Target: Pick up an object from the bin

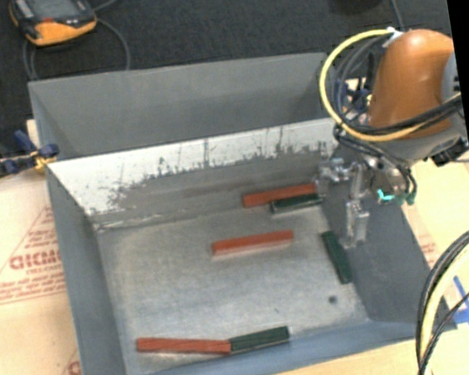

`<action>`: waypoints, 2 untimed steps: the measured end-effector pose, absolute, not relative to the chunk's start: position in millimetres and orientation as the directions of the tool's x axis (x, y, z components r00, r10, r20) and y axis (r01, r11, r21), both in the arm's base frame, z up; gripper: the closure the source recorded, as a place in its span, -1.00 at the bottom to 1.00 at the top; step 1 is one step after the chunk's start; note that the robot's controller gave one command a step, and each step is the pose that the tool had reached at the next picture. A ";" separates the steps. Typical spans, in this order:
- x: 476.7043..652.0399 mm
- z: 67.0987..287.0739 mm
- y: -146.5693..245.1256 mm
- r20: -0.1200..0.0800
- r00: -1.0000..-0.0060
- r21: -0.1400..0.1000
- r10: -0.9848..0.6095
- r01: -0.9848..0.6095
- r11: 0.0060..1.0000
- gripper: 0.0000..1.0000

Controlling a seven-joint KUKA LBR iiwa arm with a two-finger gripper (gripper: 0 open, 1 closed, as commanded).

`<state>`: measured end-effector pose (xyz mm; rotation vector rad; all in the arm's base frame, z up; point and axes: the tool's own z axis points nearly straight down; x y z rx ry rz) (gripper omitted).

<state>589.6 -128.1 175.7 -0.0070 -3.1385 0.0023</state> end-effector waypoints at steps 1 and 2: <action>632.6 69.9 -84.9 -0.007 -0.998 0.001 0.065 0.065 0.998 -1.00; 611.8 72.6 -50.9 -0.008 -1.000 -0.002 0.016 0.016 1.000 -1.00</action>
Offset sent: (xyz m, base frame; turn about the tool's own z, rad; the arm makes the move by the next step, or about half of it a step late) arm 0.0409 0.0422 -0.1040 0.0635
